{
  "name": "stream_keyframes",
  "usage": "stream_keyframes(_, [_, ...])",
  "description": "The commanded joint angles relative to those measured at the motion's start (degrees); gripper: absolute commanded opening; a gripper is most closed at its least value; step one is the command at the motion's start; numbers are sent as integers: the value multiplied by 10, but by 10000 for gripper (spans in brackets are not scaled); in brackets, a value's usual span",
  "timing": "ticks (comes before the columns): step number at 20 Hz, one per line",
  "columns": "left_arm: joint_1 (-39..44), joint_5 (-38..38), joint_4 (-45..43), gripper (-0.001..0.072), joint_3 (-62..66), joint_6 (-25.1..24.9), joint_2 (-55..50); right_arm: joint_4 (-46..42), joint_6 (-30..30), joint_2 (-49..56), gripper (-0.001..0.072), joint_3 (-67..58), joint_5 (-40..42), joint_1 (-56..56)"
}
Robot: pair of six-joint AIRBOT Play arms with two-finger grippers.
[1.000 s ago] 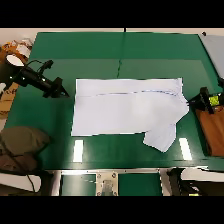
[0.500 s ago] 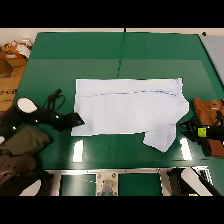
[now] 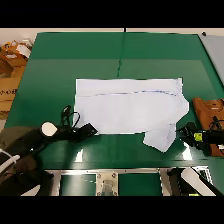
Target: Fold the shirts.
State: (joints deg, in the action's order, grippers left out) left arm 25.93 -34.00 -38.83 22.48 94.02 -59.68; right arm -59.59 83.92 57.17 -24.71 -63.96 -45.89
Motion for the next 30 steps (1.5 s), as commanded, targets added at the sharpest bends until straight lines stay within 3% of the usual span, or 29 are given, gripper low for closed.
stream_keyframes(1, [29,106,16,710,-10,20,-33,-5,2,6,431,2,8,15])
stream_keyframes(2, [27,129,16,709,-10,20,-33,-4,2,7,431,2,8,26])
stream_keyframes(3, [28,148,16,645,-9,20,-33,0,1,14,431,2,8,41])
stream_keyframes(4, [28,154,15,307,-9,17,-33,6,1,22,431,2,8,56])
stream_keyframes(5, [28,156,12,31,-9,5,-33,6,1,36,432,2,10,70])
stream_keyframes(10, [28,149,12,21,-9,2,-33,7,1,102,425,2,33,84])
stream_keyframes(13, [28,142,11,21,-7,0,-33,10,1,103,211,1,25,84])
stream_keyframes(15, [28,135,11,21,-7,0,-33,8,-2,103,17,-3,10,84])
stream_keyframes(17, [27,120,9,21,-6,-2,-33,5,-2,98,17,-23,-22,84])
stream_keyframes(20, [27,45,-63,20,17,6,-24,4,0,69,17,-71,-92,81])
stream_keyframes(26, [28,-177,-362,20,121,154,9,-158,106,-46,17,-115,-238,81])
stream_keyframes(30, [28,-259,-392,20,162,130,11,-164,116,-102,17,-115,-282,81])
